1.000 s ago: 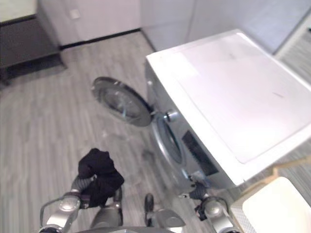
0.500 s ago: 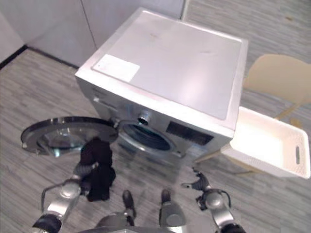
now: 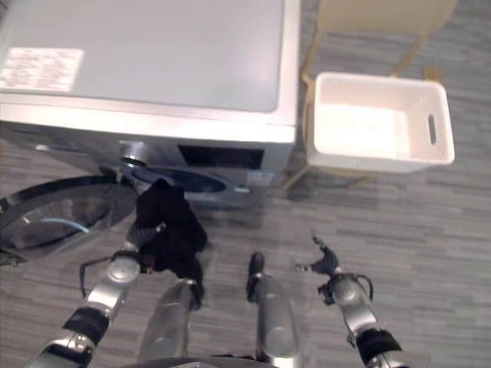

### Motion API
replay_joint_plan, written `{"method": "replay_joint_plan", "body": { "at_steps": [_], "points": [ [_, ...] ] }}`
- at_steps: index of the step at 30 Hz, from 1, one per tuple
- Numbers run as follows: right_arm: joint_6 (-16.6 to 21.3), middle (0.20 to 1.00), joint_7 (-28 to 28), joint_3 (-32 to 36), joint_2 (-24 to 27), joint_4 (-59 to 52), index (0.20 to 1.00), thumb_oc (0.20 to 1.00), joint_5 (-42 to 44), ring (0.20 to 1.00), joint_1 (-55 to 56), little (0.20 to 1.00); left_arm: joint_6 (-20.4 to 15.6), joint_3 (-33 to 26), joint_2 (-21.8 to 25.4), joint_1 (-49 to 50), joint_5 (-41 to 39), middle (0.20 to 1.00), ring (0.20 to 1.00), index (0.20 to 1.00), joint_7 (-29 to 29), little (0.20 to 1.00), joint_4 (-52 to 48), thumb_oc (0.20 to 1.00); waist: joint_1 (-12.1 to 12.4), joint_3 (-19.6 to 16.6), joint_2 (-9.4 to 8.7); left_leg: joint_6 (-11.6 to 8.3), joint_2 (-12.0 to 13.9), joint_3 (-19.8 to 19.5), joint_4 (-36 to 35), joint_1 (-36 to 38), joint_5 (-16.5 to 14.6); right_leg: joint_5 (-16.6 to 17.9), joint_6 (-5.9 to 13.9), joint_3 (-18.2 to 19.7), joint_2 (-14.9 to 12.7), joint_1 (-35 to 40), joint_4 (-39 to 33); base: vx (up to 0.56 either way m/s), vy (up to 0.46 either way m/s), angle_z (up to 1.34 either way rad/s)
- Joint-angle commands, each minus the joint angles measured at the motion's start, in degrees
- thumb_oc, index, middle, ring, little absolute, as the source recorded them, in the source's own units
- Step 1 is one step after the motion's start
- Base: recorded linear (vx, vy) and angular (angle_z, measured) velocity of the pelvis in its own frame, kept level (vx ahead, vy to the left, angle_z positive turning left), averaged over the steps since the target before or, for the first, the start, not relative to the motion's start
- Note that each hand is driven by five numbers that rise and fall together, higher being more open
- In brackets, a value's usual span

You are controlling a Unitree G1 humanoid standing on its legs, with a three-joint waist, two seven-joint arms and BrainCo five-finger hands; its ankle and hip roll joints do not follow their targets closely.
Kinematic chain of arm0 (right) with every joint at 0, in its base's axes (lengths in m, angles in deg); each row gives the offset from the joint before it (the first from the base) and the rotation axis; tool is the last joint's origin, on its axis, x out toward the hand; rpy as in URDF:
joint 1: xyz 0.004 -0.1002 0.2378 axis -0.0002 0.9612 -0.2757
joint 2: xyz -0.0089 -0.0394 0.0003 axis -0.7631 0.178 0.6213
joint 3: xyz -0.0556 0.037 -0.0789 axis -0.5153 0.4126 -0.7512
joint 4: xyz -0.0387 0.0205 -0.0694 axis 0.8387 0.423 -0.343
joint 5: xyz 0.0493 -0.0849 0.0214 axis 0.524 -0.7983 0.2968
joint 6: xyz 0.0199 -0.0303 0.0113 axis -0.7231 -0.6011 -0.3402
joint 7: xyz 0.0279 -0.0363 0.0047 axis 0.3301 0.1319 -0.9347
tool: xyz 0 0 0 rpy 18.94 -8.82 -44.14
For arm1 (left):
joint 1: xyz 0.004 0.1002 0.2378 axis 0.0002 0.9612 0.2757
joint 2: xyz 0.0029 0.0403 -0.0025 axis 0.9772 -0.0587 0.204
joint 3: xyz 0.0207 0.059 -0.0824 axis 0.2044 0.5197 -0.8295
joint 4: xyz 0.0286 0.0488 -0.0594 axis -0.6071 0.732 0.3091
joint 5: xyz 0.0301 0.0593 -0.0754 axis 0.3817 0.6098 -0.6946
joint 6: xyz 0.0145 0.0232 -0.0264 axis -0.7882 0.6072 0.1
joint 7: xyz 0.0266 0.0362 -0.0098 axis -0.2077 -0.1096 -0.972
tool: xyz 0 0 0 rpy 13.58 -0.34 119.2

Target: Grab the laundry basket,head to the washer,open it,put in the laundry and shut it.

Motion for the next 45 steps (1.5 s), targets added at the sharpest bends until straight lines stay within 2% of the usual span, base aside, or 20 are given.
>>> {"method": "replay_joint_plan", "body": {
  "at_steps": [1, 4, 7, 9, 10, 11, 18, 20, 21, 24, 25, 26, 27, 28, 32, 39, 41, 42, 44, 45],
  "points": [
    [3.26, 1.0, 3.93, 1.14, -0.58, -4.03, 1.0, 1.0, 4.17, 1.0, 1.67, 1.0, -4.62, -0.82, 1.65, -2.83, -1.87, 0.2, 0.2, 0.2, -6.24, 0.2, -4.19, 0.2, -0.64, 0.48, -1.0, -0.52, -1.74, 1.44, 1.8, -2.49, -4.58, -1.07, 6.99, 4.11, -4.15, -2.91, -0.52, -0.19, 0.359, -0.04],
    [3.32, 1.0, 5.05, 0.57, -0.56, -5.46, 1.0, 1.0, 4.55, 1.0, -0.46, 1.0, -5.15, -0.76, 2.29, -5.72, -1.89, 0.2, 0.2, 0.2, -8.24, 0.2, -5.04, 0.2, -0.77, 0.98, -1.1, 1.45, -2.95, 3.57, 6.48, -7.45, -6.96, -1.67, 6.51, 7.02, -5.4, -9.03, 3.79, -0.08, 0.202, 0.07],
    [3.88, 1.0, 6.29, -0.12, -0.3, -8.65, 1.0, 1.0, 5.2, 1.0, -2.95, 1.0, -5.54, -0.25, 3.83, -11.85, -0.34, 0.2, 0.2, 0.2, -12.31, 0.2, -7.08, 0.2, -1.44, 2.83, -2.12, 3.03, -1.84, 5.68, 15.58, -14.81, -10.8, -2.93, 6.39, 9.96, -6.42, -16.96, 10.52, -0.09, 0.125, -0.37],
    [4.17, 1.0, 6.48, -0.26, -0.28, -9.99, 1.0, 1.0, 5.31, 1.0, -3.49, 1.0, -5.52, 0.1, 4.21, -14.06, 0.16, 0.2, 0.2, 0.2, -13.77, 0.2, -6.96, 0.2, -1.78, 3.05, -2.35, 3.47, -1.36, 6.07, 18.36, -17.33, -12.0, -3.31, 6.33, 10.63, -6.57, -19.41, 12.34, -0.08, 0.036, -0.36],
    [5.52, 1.0, 7.24, -0.69, 0.23, -13.5, 1.0, 1.0, 5.47, 1.0, -4.01, 1.0, -5.31, 0.76, 6.59, -22.63, 1.85, 0.2, 0.2, 0.2, -18.01, 0.2, -5.17, 0.2, -3.59, 3.59, -3.05, 4.09, 0.04, 6.34, 25.8, -24.25, -14.43, -4.87, 5.79, 12.52, -6.43, -26.39, 17.8, -0.08, 0.022, -0.17],
    [5.5, 1.0, 7.23, -0.6, 0.21, -13.52, 1.0, 1.0, 5.47, 1.0, -4.06, 1.0, -5.4, 0.87, 6.58, -22.88, 1.83, 0.2, 0.2, 0.2, -18.06, 0.2, -4.95, 0.2, -3.51, 3.37, -3.02, 4.1, 0.11, 6.35, 26.19, -24.78, -14.61, -5.02, 5.78, 12.62, -6.42, -26.95, 18.16, -0.07, 0.014, -0.12],
    [10.03, 1.0, 6.91, -1.41, 4.07, -18.91, 1.0, 1.0, 7.4, 1.0, -4.15, 1.0, -3.5, 7.74, 20.64, -50.36, 6.07, 0.2, 0.2, 0.2, -26.89, 0.2, 6.7, 0.2, -7.71, 2.29, -2.75, 5.61, 3.8, 5.17, 39.79, -40.12, -18.94, -8.28, 4.64, 15.99, -4.54, -43.0, 28.93, -0.01, -0.01, -0.19],
    [11.28, 1.0, 6.12, -1.12, 5.9, -20.53, 1.0, 1.0, 8.12, 1.0, -4.2, 1.0, -2.48, 11.84, 25.58, -57.0, 8.94, 0.2, 0.2, 0.2, -28.31, 0.2, 9.81, 0.2, -8.48, 1.74, -2.42, 6.14, 4.8, 4.71, 41.94, -43.25, -19.72, -8.16, 4.99, 16.45, -3.74, -46.19, 30.36, 0.04, -0.022, -0.32],
    [12.22, 1.0, 5.67, -0.92, 7.4, -22.2, 1.0, 1.0, 8.88, 1.0, -3.98, 1.0, -1.61, 15.24, 28.92, -64.26, 8.66, 0.2, 0.2, 0.2, -30.12, 0.2, 12.68, 0.2, -8.84, 1.34, -2.08, 6.58, 5.65, 4.11, 44.04, -46.39, -20.36, -8.18, 4.99, 16.56, -3.07, -49.3, 31.62, 0.04, -0.035, -0.32],
    [12.95, 1.0, 5.33, -0.25, 8.69, -23.97, 1.0, 1.0, 10.19, 1.0, -3.08, 1.0, -1.29, 19.09, 31.81, -71.51, 7.86, 0.2, 0.2, 0.2, -31.48, 0.2, 15.21, 0.2, -9.17, 1.04, -1.65, 6.93, 6.23, 3.59, 46.46, -49.82, -20.87, -7.86, 5.15, 16.55, -2.13, -52.38, 32.76, 0.04, -0.031, -0.21],
    [13.29, 1.0, 4.86, -0.21, 9.61, -24.64, 1.0, 1.0, 10.44, 1.0, -2.67, 1.0, -1.13, 20.25, 33.12, -73.18, 8.1, 0.376, 0.376, 0.376, -31.73, 0.376, 15.29, 0.376, -9.37, 1.07, -1.36, 7.03, 6.35, 3.43, 46.71, -50.66, -20.88, -7.71, 5.29, 16.52, -1.95, -53.17, 32.76, 0.03, -0.038, -0.17],
    [13.64, 1.0, 4.58, 0.19, 10.18, -25.44, 1.0, 1.0, 10.85, 1.0, -2.19, 1.0, -1.34, 21.11, 33.87, -74.43, 7.57, 0.837, 0.837, 0.837, -31.28, 0.837, 15.11, 0.837, -9.46, 1.07, -1.16, 7.1, 6.57, 3.2, 46.9, -51.39, -20.92, -7.55, 5.42, 16.48, -1.86, -53.84, 32.71, 0.02, -0.05, -0.08],
    [13.57, 1.0, 4.56, 0.52, 10.49, -25.39, 1.0, 1.0, 11.21, 1.0, -2.02, 1.0, -1.5, 22.38, 34.04, -75.76, 6.86, 1.0, 1.0, 1.0, -30.18, 1.0, 15.71, 1.0, -9.35, 0.95, -0.95, 7.1, 6.71, 3.0, 47.45, -52.61, -20.84, -7.34, 5.48, 16.29, -1.72, -54.71, 32.71, 0.0, -0.079, -0.09],
    [13.05, 1.0, 4.07, 0.28, 11.03, -24.43, 1.0, 1.0, 11.25, 1.0, -2.32, 1.0, -2.19, 23.66, 33.54, -76.1, 5.99, 1.0, 1.0, 1.0, -27.02, 1.0, 16.48, 1.0, -9.25, 0.93, -0.65, 7.09, 6.67, 2.71, 47.9, -53.68, -20.64, -6.98, 5.68, 16.1, -1.55, -55.71, 32.79, 0.0, -0.061, -0.06],
    [12.53, 1.0, 3.65, -0.35, 11.15, -23.15, 1.0, 1.0, 10.36, 1.0, -3.2, 1.0, -2.81, 23.94, 32.19, -73.68, 6.8, 1.0, 1.0, 1.0, -22.66, 1.0, 17.46, 1.0, -8.93, 0.48, -0.4, 6.97, 6.67, 2.41, 47.76, -53.86, -20.47, -7.17, 5.46, 15.74, -1.57, -55.98, 32.86, 0.0, -0.022, 0.02],
    [11.16, 1.0, 3.22, -1.45, 7.91, -19.03, 1.0, 1.0, 7.88, 1.0, -2.38, 1.0, -3.47, 18.61, 26.12, -57.59, 7.34, 1.0, 1.0, 1.0, -14.04, 1.0, 14.33, 1.0, -7.25, -2.25, -0.22, 5.79, 5.48, 1.56, 43.67, -49.93, -19.16, -7.2, 5.01, 13.78, -2.58, -51.49, 30.48, 0.0, -0.035, 0.11],
    [9.9, 1.0, 3.66, -1.38, 6.38, -17.19, 1.0, 1.0, 6.97, 1.0, -2.08, 1.0, -4.46, 12.49, 24.62, -46.27, 5.11, 1.0, 1.0, 1.0, -12.54, 1.0, 8.13, 1.0, -5.75, -2.81, -0.37, 4.58, 4.22, 2.03, 37.49, -44.01, -17.14, -5.9, 5.46, 12.57, -3.56, -45.43, 25.89, -0.09, -0.001, 0.27],
    [9.91, 1.0, 3.69, -1.58, 6.49, -17.17, 1.0, 1.0, 6.95, 1.0, -2.02, 1.0, -4.35, 12.11, 24.69, -45.71, 5.18, 1.0, 1.0, 1.0, -12.51, 1.0, 7.75, 1.0, -5.94, -2.72, -0.33, 4.57, 4.15, 2.06, 37.1, -43.53, -16.97, -5.77, 5.46, 12.52, -3.59, -44.95, 25.55, -0.09, 0.01, 0.3],
    [8.92, 1.0, 4.15, -1.38, 5.5, -16.08, 1.0, 1.0, 6.48, 1.0, -1.58, 1.0, -4.63, 7.22, 22.35, -36.18, 3.31, 1.0, 1.0, 1.0, -11.46, 1.0, 2.9, 1.0, -4.91, -2.65, -0.57, 3.98, 3.01, 2.26, 31.14, -37.64, -15.23, -4.33, 6.0, 11.61, -4.36, -39.36, 21.17, -0.07, 0.047, 0.36],
    [7.48, 1.0, 4.08, -0.95, 4.14, -13.76, 1.0, 1.0, 5.95, 1.0, -0.77, 1.0, -5.09, 3.34, 19.68, -25.86, 1.74, 1.0, 1.0, 1.0, -9.73, 1.0, -0.93, 1.0, -3.88, -2.54, -0.85, 3.55, 1.66, 2.58, 24.94, -30.6, -13.46, -2.39, 6.43, 10.61, -4.85, -32.5, 15.8, -0.05, 0.133, 0.3]
  ]
}}
